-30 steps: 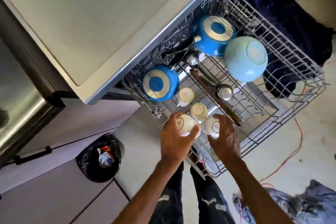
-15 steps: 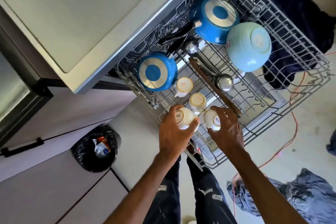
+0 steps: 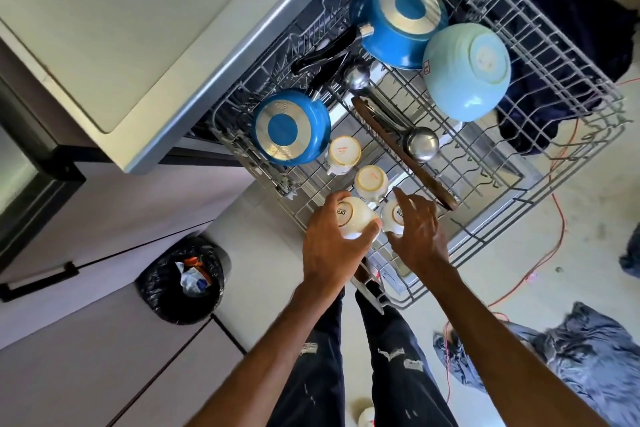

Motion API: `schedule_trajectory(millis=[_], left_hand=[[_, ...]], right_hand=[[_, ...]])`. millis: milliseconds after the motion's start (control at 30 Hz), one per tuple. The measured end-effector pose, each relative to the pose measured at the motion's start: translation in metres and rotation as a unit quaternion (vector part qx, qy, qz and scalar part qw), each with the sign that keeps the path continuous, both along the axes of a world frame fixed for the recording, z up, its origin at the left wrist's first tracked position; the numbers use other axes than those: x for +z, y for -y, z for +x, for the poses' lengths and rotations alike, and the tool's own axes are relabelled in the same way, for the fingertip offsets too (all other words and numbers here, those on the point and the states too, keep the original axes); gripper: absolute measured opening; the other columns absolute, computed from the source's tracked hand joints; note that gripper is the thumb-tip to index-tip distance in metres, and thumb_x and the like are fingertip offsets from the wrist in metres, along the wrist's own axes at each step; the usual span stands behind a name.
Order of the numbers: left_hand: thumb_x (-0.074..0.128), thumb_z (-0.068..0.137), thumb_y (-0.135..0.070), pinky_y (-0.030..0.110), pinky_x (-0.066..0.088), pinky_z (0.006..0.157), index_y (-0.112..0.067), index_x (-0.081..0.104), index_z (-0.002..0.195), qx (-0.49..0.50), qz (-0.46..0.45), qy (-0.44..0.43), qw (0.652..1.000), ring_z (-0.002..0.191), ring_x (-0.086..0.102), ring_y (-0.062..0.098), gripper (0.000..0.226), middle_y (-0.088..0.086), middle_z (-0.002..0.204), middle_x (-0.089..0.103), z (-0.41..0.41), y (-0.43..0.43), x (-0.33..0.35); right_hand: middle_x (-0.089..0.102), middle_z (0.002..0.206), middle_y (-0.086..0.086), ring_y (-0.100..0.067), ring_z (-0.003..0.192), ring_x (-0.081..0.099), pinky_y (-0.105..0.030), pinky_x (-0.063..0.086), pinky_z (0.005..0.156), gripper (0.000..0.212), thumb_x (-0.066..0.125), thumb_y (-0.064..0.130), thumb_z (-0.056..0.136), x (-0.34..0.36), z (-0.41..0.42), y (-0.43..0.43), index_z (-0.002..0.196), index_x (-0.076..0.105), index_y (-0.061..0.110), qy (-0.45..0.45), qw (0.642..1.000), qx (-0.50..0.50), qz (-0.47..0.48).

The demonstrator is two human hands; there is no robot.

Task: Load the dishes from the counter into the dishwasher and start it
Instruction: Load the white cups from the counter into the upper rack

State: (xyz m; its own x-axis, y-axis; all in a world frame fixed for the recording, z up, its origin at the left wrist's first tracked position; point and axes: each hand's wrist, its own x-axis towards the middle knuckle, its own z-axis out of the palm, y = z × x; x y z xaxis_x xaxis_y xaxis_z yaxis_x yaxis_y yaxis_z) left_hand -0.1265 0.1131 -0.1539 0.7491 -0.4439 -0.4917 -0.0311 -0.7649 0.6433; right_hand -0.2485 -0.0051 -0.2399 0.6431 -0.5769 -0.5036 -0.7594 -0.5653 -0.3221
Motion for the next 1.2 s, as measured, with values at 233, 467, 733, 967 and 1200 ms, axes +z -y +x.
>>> schedule_trajectory(millis=[233, 467, 733, 967, 1200], left_hand=[[0.077, 0.073, -0.060, 0.032, 0.053, 0.092, -0.035, 0.051, 0.133, -0.119, -0.016, 0.028, 0.992, 0.107, 0.058, 0.007, 0.070, -0.014, 0.121, 0.062, -0.004, 0.000, 0.000], [0.080, 0.066, -0.058, 0.031, 0.051, 0.093, -0.030, 0.050, 0.127, -0.254, -0.023, 0.016, 0.967, 0.105, 0.056, 0.009, 0.074, -0.012, 0.112, 0.062, -0.046, 0.015, 0.004], [0.082, 0.072, -0.054, 0.035, 0.042, 0.110, -0.025, 0.041, 0.145, -0.383, 0.018, 0.011, 0.923, 0.129, 0.043, 0.014, 0.088, -0.005, 0.138, 0.056, -0.061, 0.039, 0.012], [0.065, 0.088, -0.004, 0.026, 0.052, 0.097, -0.013, 0.046, 0.146, -0.419, 0.040, -0.186, 0.888, 0.122, 0.058, 0.015, 0.062, 0.003, 0.142, 0.056, -0.004, 0.080, 0.015], [0.068, 0.091, -0.021, 0.033, 0.050, 0.087, -0.003, 0.055, 0.115, -0.349, 0.090, 0.012, 0.933, 0.106, 0.056, 0.025, 0.032, 0.013, 0.114, 0.060, -0.032, 0.105, -0.032]], right_hand=[[0.057, 0.140, -0.012, -0.029, 0.124, 0.058, -0.046, 0.054, 0.099, 0.082, 0.082, 0.005, 0.076, 0.068, -0.041, 0.012, 0.147, 0.043, 0.014, 0.160, 0.968, -0.172, 0.088], [0.074, 0.103, 0.015, 0.009, 0.096, 0.066, -0.001, 0.047, 0.070, 0.021, 0.072, 0.017, 0.090, 0.114, -0.071, 0.003, 0.110, 0.071, 0.024, 0.180, 0.909, -0.315, 0.206], [0.070, 0.090, 0.025, -0.004, 0.091, 0.067, -0.026, 0.056, 0.079, 0.007, 0.069, 0.050, 0.085, 0.086, -0.064, 0.008, 0.092, 0.066, 0.052, 0.125, 0.866, -0.343, 0.342], [0.068, 0.102, 0.013, -0.017, 0.094, 0.069, -0.041, 0.063, 0.060, 0.032, 0.088, 0.029, 0.073, 0.083, -0.072, 0.030, 0.100, 0.071, 0.031, 0.160, 0.832, -0.450, 0.281], [0.068, 0.108, 0.003, -0.015, 0.090, 0.069, -0.029, 0.058, 0.053, 0.019, 0.078, 0.024, 0.085, 0.080, -0.064, 0.039, 0.098, 0.070, 0.034, 0.187, 0.789, -0.506, 0.292]])
